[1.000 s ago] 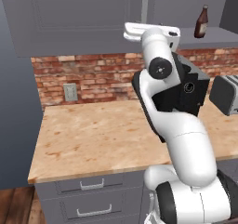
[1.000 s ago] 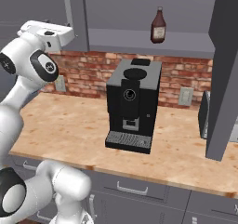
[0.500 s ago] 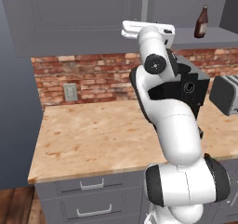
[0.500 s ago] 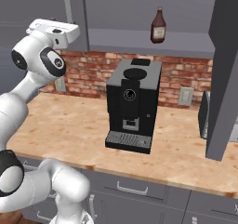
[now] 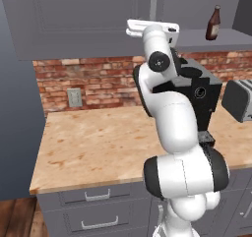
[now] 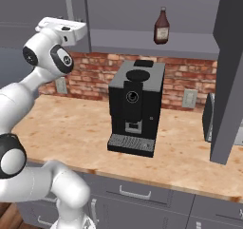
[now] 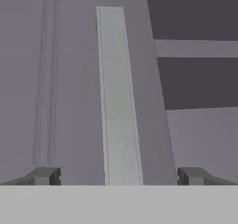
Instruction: Move the ketchup and ketchup from the cabinet to the dining counter.
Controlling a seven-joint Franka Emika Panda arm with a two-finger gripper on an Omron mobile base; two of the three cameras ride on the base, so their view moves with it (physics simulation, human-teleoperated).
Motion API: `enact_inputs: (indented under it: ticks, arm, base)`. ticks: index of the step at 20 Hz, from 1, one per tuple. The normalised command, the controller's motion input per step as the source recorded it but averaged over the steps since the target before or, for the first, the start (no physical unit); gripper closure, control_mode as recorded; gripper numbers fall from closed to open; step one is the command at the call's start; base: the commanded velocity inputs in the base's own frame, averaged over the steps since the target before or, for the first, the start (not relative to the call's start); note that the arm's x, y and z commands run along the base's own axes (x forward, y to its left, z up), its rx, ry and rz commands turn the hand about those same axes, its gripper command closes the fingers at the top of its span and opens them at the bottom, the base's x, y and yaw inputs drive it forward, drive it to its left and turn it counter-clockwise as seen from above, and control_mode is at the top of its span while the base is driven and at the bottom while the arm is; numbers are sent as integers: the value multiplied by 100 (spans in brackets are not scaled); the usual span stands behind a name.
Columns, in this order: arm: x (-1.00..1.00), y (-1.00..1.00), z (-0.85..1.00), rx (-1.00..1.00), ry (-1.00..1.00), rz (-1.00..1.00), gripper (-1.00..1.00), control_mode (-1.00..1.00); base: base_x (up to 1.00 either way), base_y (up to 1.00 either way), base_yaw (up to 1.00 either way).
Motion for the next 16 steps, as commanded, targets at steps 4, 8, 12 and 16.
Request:
enact_inputs:
  ticks: [4, 8, 12, 16]
  arm:
    - [38, 0, 0, 0, 0, 0, -100, -100]
    - [36, 1, 0, 0, 0, 1, 100, -100]
    - [32, 7, 0, 0, 0, 5, 100, -100]
    - [21, 23, 0, -2, 0, 14, 100, -100]
  base:
    - [0, 0, 0]
    - [0, 0, 0]
    - [0, 0, 0]
    - [0, 0, 0]
